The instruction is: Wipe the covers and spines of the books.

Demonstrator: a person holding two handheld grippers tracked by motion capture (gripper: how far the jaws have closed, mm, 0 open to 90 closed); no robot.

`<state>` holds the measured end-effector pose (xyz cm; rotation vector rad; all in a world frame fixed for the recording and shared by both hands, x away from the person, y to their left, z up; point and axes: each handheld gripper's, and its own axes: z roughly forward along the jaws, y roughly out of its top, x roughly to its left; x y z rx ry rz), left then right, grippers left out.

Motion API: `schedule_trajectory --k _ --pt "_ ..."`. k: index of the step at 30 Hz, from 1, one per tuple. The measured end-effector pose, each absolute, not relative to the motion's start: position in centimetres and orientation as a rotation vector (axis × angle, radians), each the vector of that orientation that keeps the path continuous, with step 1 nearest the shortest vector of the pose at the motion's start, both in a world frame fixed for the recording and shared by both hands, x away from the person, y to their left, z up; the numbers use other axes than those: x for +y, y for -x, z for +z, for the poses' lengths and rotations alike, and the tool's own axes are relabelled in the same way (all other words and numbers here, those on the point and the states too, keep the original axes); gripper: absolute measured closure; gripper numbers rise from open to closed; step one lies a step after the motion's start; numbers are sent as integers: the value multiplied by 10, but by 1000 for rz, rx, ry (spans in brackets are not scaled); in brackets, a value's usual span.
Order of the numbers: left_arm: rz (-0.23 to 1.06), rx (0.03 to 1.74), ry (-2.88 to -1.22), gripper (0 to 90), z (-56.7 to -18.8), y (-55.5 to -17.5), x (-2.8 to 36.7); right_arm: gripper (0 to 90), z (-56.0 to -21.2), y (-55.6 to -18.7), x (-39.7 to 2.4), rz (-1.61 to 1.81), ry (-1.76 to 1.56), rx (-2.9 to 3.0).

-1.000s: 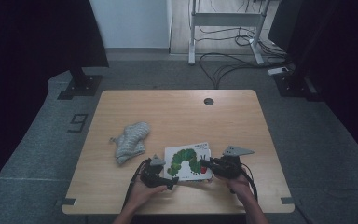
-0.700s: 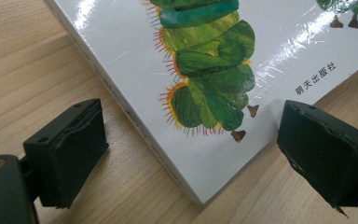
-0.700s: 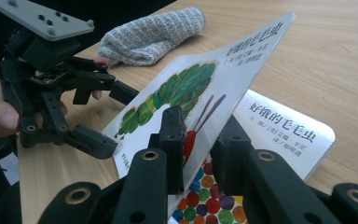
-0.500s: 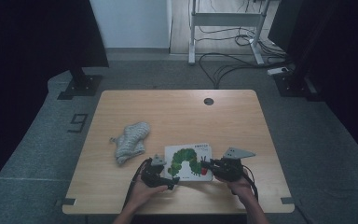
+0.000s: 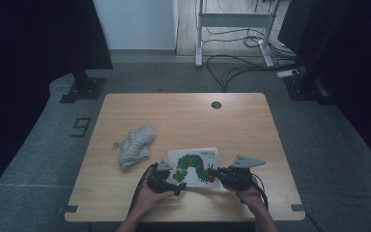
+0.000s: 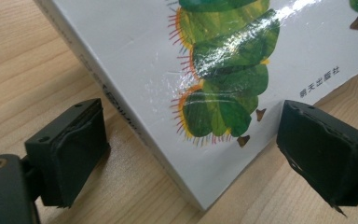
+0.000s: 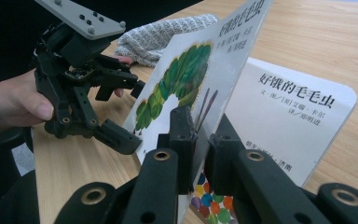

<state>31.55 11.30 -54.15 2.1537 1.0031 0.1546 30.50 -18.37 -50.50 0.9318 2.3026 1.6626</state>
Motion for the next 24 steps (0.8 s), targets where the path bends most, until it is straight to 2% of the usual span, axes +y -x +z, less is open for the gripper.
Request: schedule_trajectory --k 7,24 --pt "170 972 -2146 151 -540 -316 111 824 -508 -302 -182 1633 -916 2333" --pt "210 1021 -2111 199 -534 -317 116 832 -523 -299 -180 1645 -949 2360"
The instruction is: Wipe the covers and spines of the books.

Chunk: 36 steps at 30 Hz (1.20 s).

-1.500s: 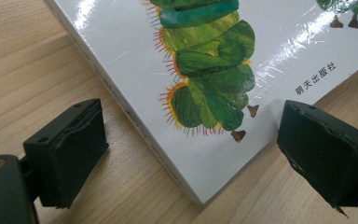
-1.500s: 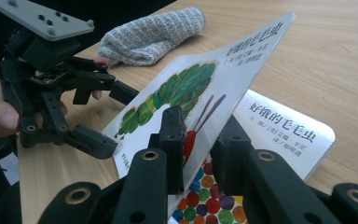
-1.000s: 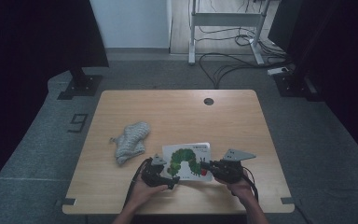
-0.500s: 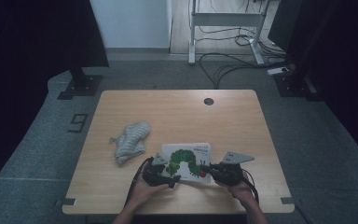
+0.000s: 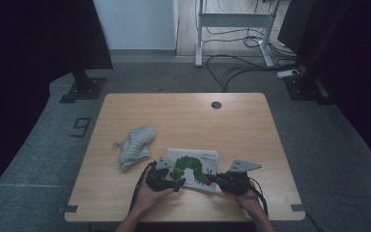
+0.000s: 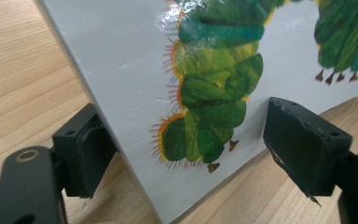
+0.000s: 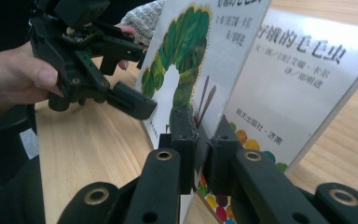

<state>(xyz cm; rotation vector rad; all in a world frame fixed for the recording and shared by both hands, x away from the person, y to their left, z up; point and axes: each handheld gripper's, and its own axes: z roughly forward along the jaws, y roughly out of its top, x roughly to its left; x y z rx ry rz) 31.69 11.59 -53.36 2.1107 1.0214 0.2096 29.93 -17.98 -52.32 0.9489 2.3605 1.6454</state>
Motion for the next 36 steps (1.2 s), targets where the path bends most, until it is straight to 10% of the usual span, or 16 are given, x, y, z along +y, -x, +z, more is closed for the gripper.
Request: schedule_trajectory --k 36 --pt "267 949 -2097 192 -527 -331 116 816 -537 -290 -167 1407 -798 2319"
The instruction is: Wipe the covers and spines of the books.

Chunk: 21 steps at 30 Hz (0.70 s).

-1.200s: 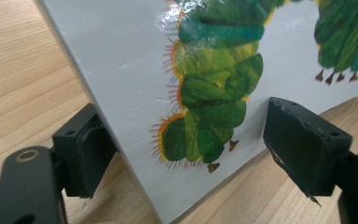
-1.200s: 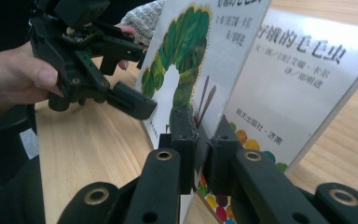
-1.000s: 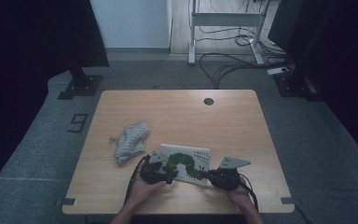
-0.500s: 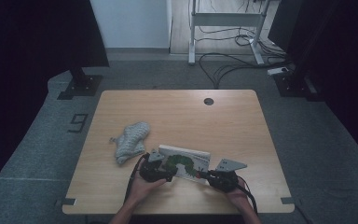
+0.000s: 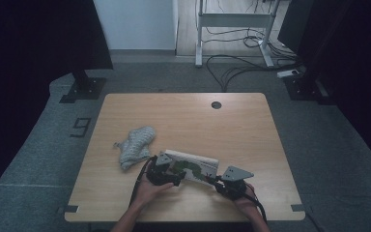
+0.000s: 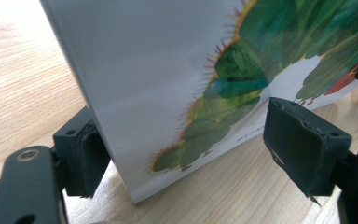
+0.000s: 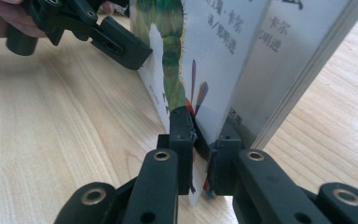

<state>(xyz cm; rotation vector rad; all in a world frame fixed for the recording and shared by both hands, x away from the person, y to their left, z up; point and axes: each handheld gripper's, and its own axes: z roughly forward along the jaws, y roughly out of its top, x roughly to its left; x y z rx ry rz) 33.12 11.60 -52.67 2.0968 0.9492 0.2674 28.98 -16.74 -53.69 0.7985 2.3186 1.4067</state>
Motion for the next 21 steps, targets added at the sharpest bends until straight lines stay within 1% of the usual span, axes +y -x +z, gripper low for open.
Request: schedule_trajectory --k 5,11,18,19,21 --pt "236 929 -2096 191 -524 -331 122 807 -538 -289 -168 1435 -795 2341" --pt "206 905 -2045 189 -517 -330 132 800 -539 -288 -167 1440 -787 2346" --pt "200 867 -2025 189 -508 -328 137 793 -539 -287 -167 1442 -778 2367" --pt "196 860 -2027 189 -507 -328 137 784 -539 -287 -167 1441 -777 2372" --pt "208 853 -2038 185 -507 -327 135 711 -539 -286 -166 1415 -765 2385"
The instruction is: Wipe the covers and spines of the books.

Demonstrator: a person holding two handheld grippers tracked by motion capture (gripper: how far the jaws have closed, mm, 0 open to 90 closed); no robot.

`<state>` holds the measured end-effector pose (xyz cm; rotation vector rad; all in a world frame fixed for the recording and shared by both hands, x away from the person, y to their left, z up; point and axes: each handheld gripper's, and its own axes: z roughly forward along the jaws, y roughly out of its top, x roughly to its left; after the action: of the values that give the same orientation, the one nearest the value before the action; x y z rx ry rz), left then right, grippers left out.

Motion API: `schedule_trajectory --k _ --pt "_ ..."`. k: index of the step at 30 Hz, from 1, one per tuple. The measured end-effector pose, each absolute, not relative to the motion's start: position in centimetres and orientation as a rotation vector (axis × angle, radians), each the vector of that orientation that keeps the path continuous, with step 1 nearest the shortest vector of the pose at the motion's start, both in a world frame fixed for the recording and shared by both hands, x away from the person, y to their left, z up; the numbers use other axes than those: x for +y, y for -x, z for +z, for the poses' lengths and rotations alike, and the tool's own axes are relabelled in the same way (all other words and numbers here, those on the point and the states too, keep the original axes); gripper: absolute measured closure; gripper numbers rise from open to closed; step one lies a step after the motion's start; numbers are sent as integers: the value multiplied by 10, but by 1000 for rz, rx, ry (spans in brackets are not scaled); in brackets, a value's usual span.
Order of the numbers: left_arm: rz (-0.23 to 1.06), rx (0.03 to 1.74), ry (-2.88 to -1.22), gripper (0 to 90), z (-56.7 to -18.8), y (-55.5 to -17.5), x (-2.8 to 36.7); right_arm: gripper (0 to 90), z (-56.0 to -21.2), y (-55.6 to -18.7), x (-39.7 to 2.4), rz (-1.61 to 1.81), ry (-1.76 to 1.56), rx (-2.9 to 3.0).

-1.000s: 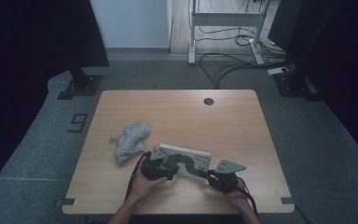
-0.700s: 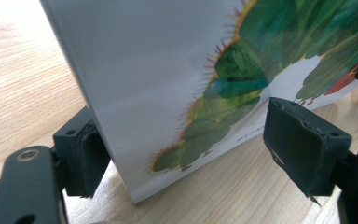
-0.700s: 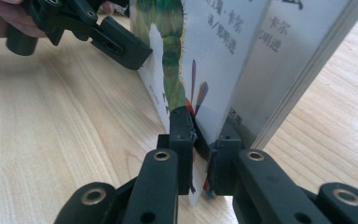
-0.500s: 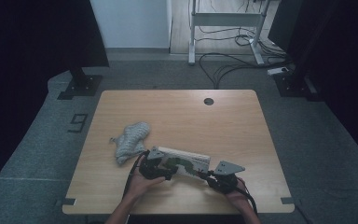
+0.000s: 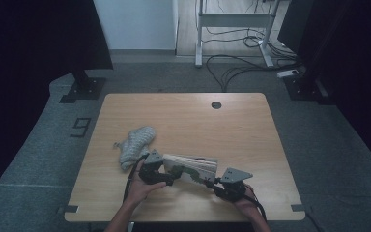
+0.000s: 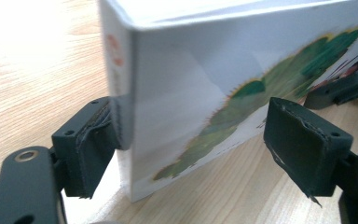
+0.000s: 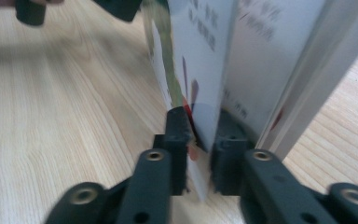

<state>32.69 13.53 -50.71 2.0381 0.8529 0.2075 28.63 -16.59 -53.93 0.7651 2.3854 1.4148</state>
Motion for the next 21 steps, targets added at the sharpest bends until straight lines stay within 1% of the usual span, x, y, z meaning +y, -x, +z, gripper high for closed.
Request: schedule_trajectory --k 1,7,11,14,16,21 --pt "206 852 -2040 185 -507 -327 135 681 -540 -285 -166 1410 -752 2399" --pt "205 850 -2043 178 -509 -327 135 595 -539 -283 -171 1440 -748 2401" --pt "205 852 -2049 178 -510 -328 135 485 -534 -279 -178 1478 -717 2358" --pt "206 854 -2051 178 -511 -328 135 418 -528 -277 -186 1527 -717 2312" --pt "205 856 -2050 177 -511 -328 135 355 -525 -275 -192 1549 -735 2272" --pt "203 856 -2056 176 -511 -328 134 231 -523 -279 -202 1589 -797 2206"
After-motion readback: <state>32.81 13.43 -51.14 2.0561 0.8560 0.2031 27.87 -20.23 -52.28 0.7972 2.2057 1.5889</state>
